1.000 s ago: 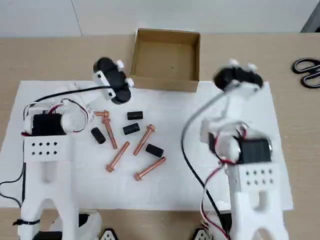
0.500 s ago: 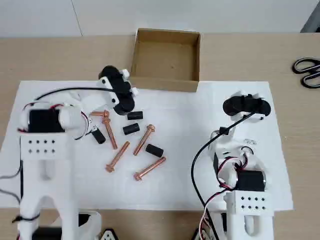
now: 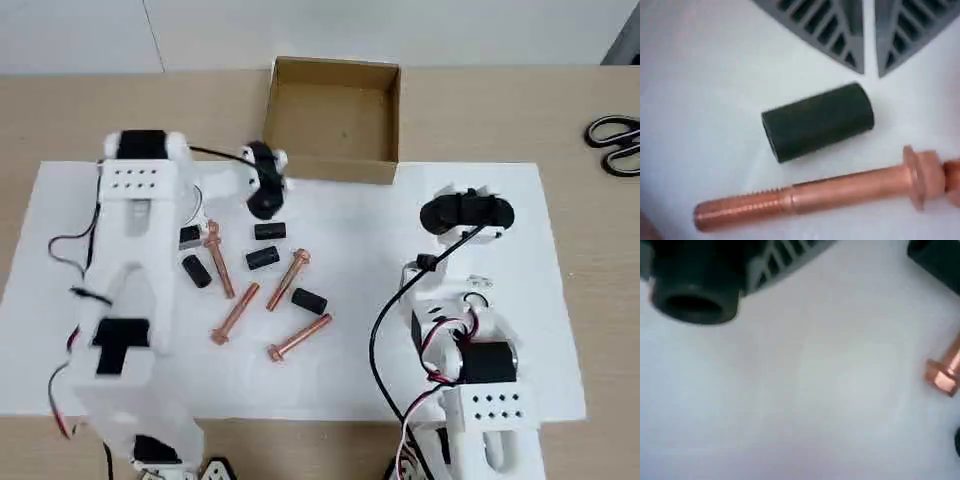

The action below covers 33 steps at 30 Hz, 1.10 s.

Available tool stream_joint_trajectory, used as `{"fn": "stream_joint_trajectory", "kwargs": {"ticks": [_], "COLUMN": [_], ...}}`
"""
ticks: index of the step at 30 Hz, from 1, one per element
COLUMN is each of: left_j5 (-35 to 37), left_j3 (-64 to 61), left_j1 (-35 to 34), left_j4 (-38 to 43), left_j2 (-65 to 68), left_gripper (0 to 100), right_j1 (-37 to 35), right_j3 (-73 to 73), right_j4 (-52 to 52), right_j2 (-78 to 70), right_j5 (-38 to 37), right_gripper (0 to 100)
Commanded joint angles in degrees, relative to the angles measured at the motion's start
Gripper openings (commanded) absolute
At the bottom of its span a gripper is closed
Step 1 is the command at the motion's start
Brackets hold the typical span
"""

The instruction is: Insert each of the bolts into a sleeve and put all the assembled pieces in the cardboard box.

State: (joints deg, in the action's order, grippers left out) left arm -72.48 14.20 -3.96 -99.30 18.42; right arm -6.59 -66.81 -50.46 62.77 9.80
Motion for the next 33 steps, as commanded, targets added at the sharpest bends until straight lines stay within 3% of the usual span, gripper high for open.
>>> {"fn": "stream_joint_trajectory", "kwargs": {"ticks": [1, 7, 16, 21, 33], "left_j5": [-5.5, -9.4, -14.2, -14.2, -14.1], "left_j3": [7.1, 18.4, 19.4, 24.2, 40.4], "left_j1": [-0.4, -4.0, -4.2, -4.2, -4.0], "left_j4": [-1.1, -1.1, -1.1, -0.6, -0.8], "left_j2": [4.1, 12.0, 18.5, 23.1, 36.5], "left_gripper": [1, 1, 4, 15, 15], "right_j1": [0.0, 0.0, 0.0, 0.0, 0.0], "right_j3": [0.0, -0.3, -0.4, -0.4, -0.4], "right_j4": [0.9, 1.1, 1.2, 1.2, 1.2], "right_j2": [1.2, 1.2, 1.2, 1.2, 1.1], "right_j5": [-0.4, -0.4, -3.5, -3.6, -3.6], "right_gripper": [0.5, 0.5, 0.6, 0.6, 0.6]}}
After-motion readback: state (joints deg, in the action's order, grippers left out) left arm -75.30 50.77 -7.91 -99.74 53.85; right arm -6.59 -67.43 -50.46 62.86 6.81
